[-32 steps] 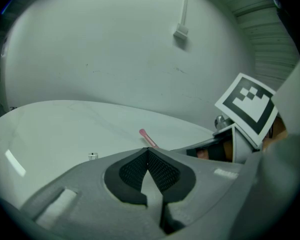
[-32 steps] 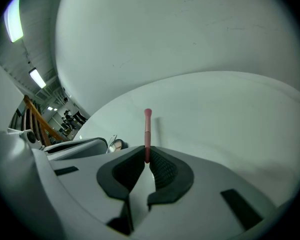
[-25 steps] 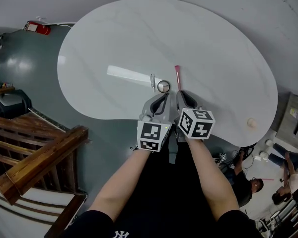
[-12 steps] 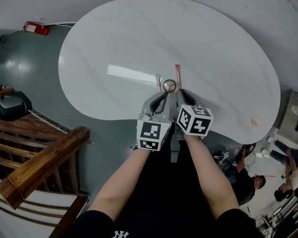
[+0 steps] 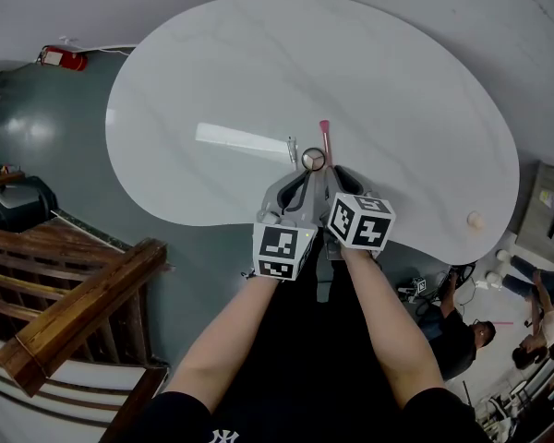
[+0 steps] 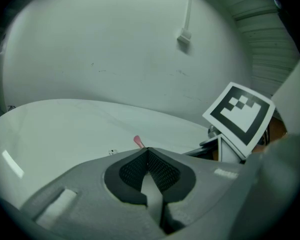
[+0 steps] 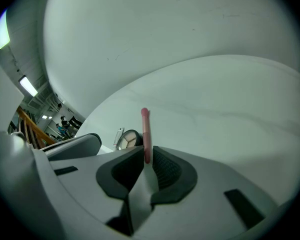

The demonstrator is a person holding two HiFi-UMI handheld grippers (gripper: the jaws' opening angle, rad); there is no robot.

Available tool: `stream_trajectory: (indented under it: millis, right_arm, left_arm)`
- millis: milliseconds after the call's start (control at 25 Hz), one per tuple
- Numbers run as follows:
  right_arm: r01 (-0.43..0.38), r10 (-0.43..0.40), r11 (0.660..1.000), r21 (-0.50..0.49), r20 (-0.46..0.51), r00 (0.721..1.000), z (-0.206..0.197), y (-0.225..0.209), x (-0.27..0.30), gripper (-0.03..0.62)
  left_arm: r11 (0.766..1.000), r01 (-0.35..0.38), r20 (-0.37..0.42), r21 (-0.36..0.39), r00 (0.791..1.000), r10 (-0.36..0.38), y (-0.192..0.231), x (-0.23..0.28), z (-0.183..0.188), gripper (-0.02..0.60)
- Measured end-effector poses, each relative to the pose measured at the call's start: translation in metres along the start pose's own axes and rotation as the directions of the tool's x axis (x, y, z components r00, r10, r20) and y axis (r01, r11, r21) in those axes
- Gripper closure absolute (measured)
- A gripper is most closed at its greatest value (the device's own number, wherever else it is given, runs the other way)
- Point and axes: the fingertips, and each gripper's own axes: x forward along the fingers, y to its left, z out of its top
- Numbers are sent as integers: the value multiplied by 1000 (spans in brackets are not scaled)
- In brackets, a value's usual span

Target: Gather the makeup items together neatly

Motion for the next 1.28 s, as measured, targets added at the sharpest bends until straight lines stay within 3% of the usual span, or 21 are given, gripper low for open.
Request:
stream_trajectory:
  millis: [480,920,1280]
  right_arm:
    - [8,-7,1000,-8,19,1000,3,-1,-19,543]
    - [7,-6,1000,-13,100,995,16,-30,-61,563]
    - [5,8,996,-89,148,989,26,-58,-101,579]
  left_arm:
    - [1000,24,4,16,1000,-24,-13,0,4,574]
    - [995,96,-14,38,995,-96,-66,18,9,574]
    - [989,138,-2,49,990,-138,-115,27,18,574]
